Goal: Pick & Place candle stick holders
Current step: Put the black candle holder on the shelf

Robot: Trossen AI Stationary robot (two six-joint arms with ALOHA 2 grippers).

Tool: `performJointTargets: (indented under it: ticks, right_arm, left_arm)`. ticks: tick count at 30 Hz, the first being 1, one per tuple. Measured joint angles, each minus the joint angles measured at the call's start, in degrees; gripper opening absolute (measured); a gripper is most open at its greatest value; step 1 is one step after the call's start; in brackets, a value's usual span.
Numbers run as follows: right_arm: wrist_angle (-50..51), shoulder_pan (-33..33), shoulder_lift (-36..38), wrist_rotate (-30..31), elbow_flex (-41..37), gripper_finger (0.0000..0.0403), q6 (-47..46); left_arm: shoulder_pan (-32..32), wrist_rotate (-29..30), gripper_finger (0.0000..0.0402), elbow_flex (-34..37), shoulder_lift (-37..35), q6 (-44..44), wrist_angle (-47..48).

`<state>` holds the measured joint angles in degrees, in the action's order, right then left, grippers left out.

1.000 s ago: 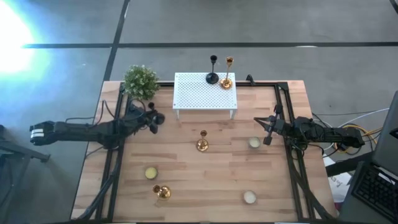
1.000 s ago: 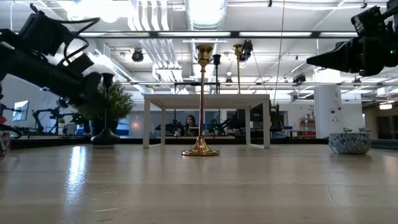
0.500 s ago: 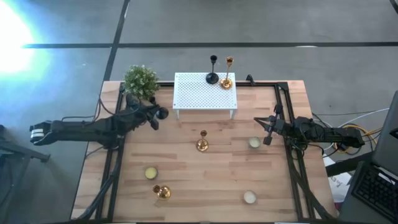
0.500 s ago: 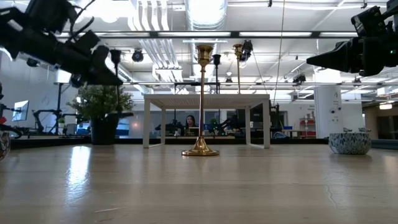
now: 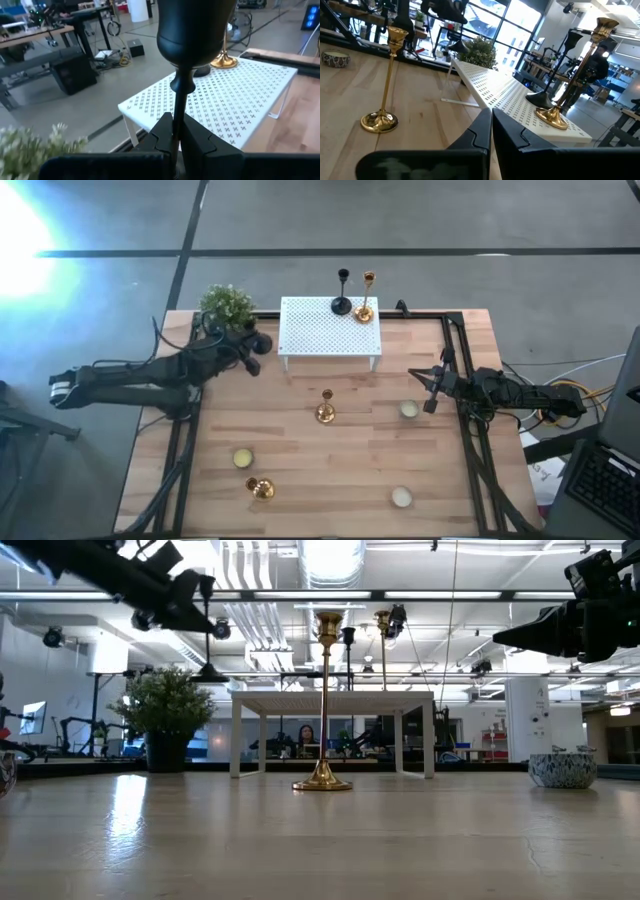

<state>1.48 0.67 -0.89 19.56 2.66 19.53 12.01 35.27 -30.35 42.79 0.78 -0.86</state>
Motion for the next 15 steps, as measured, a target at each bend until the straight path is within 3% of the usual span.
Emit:
performJointTargets:
  ticks: [11,15]
  right_arm:
    - [0.0,0.0,0.0,0.0,0.0,0.0008,0.0]
    - [0.0,0.0,0.0,0.0,0.0,0.0008,0.0]
  left_arm:
    - [2.5,-4.0,0.0018,-12.1,14.6,-5.9,-1.2]
    - [5.8,-9.1,0.0018,-16.3,18.7,-6.7,-1.7]
